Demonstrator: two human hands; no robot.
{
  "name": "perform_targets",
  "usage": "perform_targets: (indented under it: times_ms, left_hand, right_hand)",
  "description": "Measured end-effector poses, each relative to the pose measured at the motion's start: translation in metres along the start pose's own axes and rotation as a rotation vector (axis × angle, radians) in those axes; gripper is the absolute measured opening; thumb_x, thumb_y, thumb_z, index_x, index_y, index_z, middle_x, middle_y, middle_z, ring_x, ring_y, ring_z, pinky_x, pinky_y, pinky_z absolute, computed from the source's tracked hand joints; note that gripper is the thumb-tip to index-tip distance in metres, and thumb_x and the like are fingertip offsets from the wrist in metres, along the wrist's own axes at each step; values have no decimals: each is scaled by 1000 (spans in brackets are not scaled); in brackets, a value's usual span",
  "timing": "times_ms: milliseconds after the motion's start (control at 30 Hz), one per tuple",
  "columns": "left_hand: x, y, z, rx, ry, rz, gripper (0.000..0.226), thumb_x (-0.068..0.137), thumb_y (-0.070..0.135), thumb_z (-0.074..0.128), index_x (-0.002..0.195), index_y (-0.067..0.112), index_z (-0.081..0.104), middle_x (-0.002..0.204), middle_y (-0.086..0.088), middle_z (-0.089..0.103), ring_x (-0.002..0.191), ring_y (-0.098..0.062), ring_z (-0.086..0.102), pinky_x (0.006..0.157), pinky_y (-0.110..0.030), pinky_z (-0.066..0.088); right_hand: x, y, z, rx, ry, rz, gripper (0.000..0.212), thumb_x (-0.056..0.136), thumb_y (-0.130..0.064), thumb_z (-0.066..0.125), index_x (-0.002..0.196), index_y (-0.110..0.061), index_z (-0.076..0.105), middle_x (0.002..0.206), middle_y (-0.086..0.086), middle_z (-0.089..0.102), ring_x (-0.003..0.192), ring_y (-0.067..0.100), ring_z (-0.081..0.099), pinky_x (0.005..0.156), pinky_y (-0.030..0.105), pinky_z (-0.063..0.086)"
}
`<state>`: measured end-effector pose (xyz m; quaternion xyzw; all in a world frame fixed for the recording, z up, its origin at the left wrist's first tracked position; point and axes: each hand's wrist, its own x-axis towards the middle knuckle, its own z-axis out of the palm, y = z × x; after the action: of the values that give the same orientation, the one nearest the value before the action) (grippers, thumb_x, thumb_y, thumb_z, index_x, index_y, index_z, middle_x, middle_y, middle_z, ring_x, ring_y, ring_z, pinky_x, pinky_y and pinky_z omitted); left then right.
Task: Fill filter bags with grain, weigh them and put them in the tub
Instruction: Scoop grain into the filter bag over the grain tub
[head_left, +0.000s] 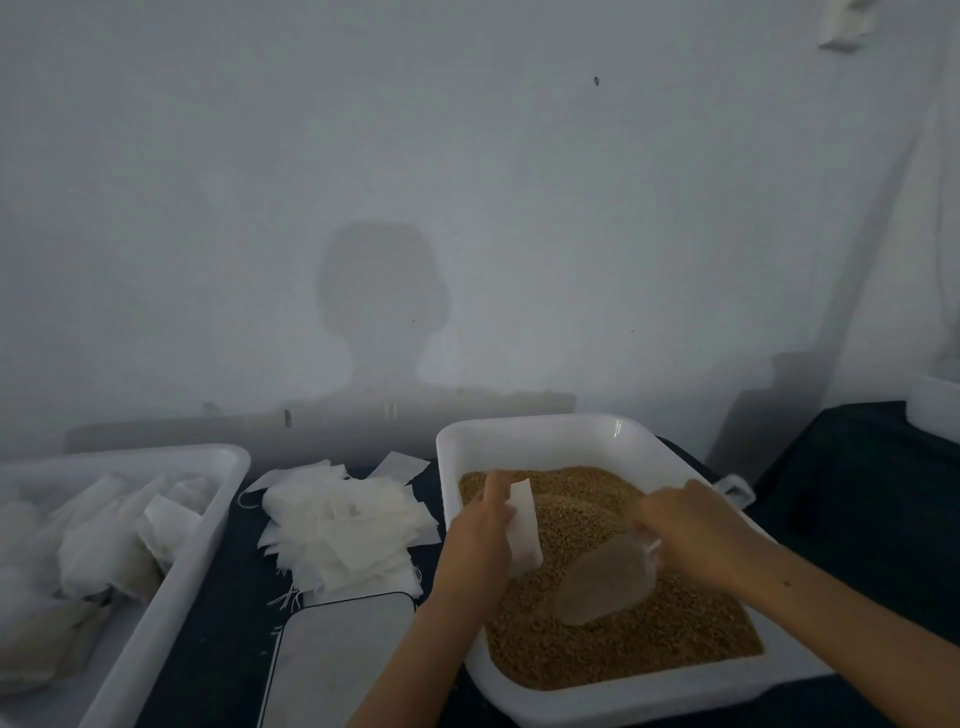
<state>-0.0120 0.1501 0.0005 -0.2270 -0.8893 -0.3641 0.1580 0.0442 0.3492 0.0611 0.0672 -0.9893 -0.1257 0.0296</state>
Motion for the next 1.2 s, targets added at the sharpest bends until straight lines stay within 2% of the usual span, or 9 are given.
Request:
perform_targets:
  times_ms: [133,267,367,433,633,700,800,1000,1200]
  left_hand:
    - [0,-2,1,-22,28,13,16,99,6,35,95,21,31,85,6,45,78,-9,45,52,-7,34]
    - [0,-2,1,-28,29,-8,16,99,6,36,94,20,30,85,3,49,79,-12,48,55,-4,36]
    - [0,-1,1,10,16,1,18,98,6,39,94,21,29,94,0,52,91,-15,55,54,-9,34]
    - [0,-2,2,57,9,35,20,96,7,45,93,21,30,91,6,46,84,-8,49,57,-12,30]
    - [4,-7,8,156,-72,105,16,91,6,53,88,19,45,91,6,41,78,-8,41,64,-17,29]
    - [6,-7,8,143,-111,93,3,90,10,56,92,12,55,92,6,42,79,-8,41,63,-17,28]
    - [7,-7,7,104,-143,79,7,87,9,61,94,6,60,93,7,45,81,-6,42,57,-10,27]
    - [6,-2,1,50,-179,57,14,83,11,66,95,4,63,96,4,49,85,-9,46,65,-18,30]
    - [4,0,0,45,-173,47,13,84,11,65,95,4,63,106,-5,57,88,-12,49,67,-19,32]
  right_hand:
    - [4,-7,26,147,31,-52,17,87,-8,53,90,-22,62,88,-9,59,81,6,55,71,18,36]
    - [6,-7,40,348,-16,-52,12,89,-15,59,89,-26,64,92,-10,62,84,4,56,77,22,48]
    - [1,-2,42,483,-84,-45,14,86,-18,65,85,-31,60,92,-15,57,88,2,55,80,19,47]
    - [-4,6,37,557,-111,-14,15,81,-18,70,85,-28,60,93,-17,56,90,-3,52,80,14,43]
    - [-16,29,3,674,-6,136,17,77,-10,73,79,-24,64,89,-11,65,89,1,60,86,28,49]
    - [-16,32,-8,668,52,169,15,78,-10,73,80,-23,66,89,-11,66,88,3,61,86,33,50]
    - [-13,28,-17,590,131,189,11,80,-13,71,84,-21,64,90,-8,67,90,8,61,86,37,49]
    - [-5,13,-23,378,241,123,12,83,-12,68,88,-22,64,86,-9,67,85,10,61,82,24,39]
    - [-2,10,-30,198,291,88,14,85,-18,66,93,-29,62,85,-12,65,79,4,58,81,24,33]
